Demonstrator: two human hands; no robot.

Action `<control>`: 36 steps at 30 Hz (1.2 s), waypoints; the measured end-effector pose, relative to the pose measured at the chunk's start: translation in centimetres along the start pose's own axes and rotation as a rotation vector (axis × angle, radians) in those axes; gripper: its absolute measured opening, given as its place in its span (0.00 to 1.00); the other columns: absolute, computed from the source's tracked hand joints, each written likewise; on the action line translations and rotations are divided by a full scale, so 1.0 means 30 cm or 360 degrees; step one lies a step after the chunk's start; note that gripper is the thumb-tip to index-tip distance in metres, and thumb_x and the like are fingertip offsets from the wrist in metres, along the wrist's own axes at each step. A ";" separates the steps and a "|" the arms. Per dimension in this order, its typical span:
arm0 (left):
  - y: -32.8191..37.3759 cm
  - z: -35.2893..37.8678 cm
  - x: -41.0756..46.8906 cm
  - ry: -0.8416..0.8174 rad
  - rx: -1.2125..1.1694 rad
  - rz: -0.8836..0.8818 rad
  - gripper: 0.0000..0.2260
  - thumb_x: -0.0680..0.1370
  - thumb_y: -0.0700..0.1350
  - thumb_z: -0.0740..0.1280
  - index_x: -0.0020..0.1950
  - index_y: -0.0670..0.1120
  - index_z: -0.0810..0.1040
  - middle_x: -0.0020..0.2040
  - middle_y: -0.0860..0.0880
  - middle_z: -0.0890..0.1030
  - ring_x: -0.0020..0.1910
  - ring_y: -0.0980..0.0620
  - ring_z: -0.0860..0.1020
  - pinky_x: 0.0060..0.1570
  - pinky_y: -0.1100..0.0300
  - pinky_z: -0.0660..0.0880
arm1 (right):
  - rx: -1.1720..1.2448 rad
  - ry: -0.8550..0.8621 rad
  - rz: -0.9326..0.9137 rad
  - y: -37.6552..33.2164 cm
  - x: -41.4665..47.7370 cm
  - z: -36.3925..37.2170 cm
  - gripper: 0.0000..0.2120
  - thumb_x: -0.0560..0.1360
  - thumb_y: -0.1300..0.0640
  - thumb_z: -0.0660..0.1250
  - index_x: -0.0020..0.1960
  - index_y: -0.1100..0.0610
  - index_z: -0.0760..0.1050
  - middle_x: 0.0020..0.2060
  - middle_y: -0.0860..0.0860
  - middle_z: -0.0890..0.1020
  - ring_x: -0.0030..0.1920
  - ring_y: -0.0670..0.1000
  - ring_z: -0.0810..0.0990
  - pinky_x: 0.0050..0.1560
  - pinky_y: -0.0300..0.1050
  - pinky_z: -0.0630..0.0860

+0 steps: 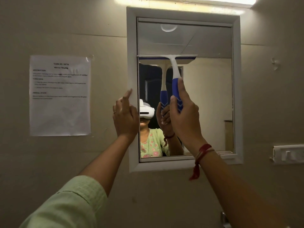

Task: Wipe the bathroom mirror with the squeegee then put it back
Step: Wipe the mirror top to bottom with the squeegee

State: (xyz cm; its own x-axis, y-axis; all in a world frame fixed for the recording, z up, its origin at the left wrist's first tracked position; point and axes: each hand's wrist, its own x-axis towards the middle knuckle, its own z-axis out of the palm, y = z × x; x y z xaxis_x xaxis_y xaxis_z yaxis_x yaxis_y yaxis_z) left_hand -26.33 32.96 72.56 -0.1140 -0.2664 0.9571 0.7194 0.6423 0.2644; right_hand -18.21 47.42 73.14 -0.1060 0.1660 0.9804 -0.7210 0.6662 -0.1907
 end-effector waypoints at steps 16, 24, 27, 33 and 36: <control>-0.003 0.008 -0.001 0.0000 0.0035 0.0011 0.20 0.78 0.40 0.53 0.70 0.46 0.67 0.58 0.41 0.76 0.52 0.46 0.73 0.51 0.68 0.60 | 0.0028 -0.0151 0.0136 -0.023 -0.196 -0.050 0.27 0.80 0.55 0.57 0.74 0.48 0.49 0.41 0.51 0.80 0.37 0.45 0.78 0.41 0.31 0.77; -0.007 0.010 -0.005 0.0013 0.0004 0.0011 0.20 0.77 0.40 0.52 0.70 0.46 0.67 0.56 0.40 0.76 0.50 0.51 0.71 0.50 0.64 0.64 | 0.0061 -0.0174 0.0214 -0.030 -0.265 -0.059 0.27 0.79 0.55 0.57 0.74 0.48 0.49 0.40 0.52 0.79 0.36 0.45 0.77 0.40 0.36 0.79; -0.014 0.012 -0.004 0.0009 0.0019 0.0008 0.20 0.77 0.40 0.52 0.70 0.46 0.67 0.55 0.40 0.75 0.51 0.48 0.72 0.51 0.69 0.60 | 0.0081 -0.0195 0.0216 -0.036 -0.297 -0.066 0.26 0.79 0.54 0.56 0.74 0.48 0.49 0.38 0.52 0.78 0.33 0.46 0.76 0.37 0.36 0.78; -0.014 0.014 0.001 0.0000 0.0025 0.0005 0.20 0.77 0.40 0.52 0.70 0.46 0.67 0.55 0.40 0.76 0.49 0.50 0.71 0.49 0.77 0.57 | 0.0119 -0.0256 0.0277 -0.039 -0.366 -0.075 0.26 0.79 0.53 0.55 0.73 0.45 0.48 0.45 0.51 0.79 0.34 0.44 0.75 0.36 0.36 0.77; -0.012 0.014 -0.002 0.0010 0.0012 -0.0010 0.21 0.77 0.40 0.52 0.70 0.46 0.67 0.55 0.40 0.76 0.48 0.54 0.68 0.51 0.68 0.61 | 0.0121 -0.0253 0.0286 -0.040 -0.407 -0.076 0.26 0.78 0.49 0.52 0.73 0.45 0.48 0.46 0.46 0.76 0.31 0.43 0.74 0.34 0.35 0.77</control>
State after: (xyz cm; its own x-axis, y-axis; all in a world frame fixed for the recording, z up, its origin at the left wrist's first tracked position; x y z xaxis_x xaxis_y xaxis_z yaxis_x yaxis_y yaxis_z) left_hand -26.86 33.05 72.44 -0.1144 -0.2747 0.9547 0.7135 0.6460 0.2714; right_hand -14.48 46.24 61.30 -0.3392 0.1563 0.9276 -0.7298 0.5785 -0.3644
